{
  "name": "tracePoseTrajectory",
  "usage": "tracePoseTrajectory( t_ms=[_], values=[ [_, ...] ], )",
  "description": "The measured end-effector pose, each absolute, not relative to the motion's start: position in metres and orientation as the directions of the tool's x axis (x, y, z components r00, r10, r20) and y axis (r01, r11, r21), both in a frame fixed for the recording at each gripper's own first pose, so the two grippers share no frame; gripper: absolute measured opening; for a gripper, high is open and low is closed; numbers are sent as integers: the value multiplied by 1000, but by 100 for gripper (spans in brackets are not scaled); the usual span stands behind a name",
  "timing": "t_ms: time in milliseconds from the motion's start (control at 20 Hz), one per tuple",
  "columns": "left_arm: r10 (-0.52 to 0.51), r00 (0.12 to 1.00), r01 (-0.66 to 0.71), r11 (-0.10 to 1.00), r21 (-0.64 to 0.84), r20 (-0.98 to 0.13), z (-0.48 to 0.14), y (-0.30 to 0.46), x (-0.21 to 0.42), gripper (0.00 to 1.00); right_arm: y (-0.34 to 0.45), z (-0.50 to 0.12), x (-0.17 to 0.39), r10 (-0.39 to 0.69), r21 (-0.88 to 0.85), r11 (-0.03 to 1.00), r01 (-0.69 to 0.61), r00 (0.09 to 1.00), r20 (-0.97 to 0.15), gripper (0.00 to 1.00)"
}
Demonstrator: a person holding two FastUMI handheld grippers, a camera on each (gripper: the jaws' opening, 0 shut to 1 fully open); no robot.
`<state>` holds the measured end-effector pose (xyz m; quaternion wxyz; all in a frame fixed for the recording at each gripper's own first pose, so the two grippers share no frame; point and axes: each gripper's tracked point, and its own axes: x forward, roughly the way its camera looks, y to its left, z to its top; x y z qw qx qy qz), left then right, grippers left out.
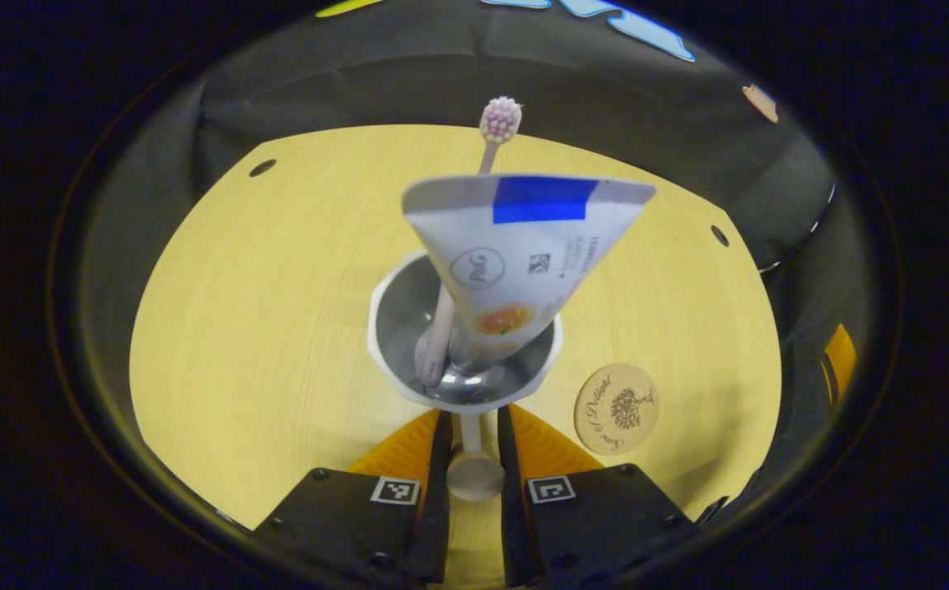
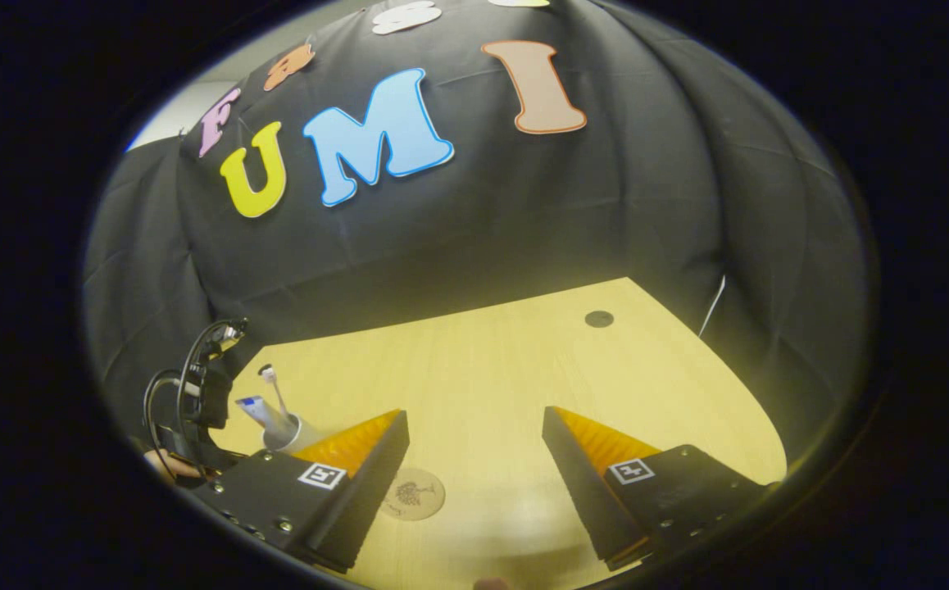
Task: Put the toothbrush and toothpaste on the desktop into the cup, then pick up the cup and place it on the coaster on the desktop.
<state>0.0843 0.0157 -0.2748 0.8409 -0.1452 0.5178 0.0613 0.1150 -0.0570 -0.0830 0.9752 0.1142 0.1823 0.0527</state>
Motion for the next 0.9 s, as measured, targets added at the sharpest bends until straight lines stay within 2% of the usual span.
tracePoseTrajectory(
  t_ms=[50,450,900],
  values=[
    [-62,460,-252,947,-198,-886,-271,16,83,29,-58,-82,115,144,241,969,-61,928,-343,100],
    [-158,487,-209,934,-290,-859,-264,-21,84,29,-63,-80,110,140,244,968,-56,930,-341,100],
    [-231,473,-92,947,-308,-850,-247,-78,77,29,-74,-76,99,126,245,969,-43,934,-333,100]
  ],
)
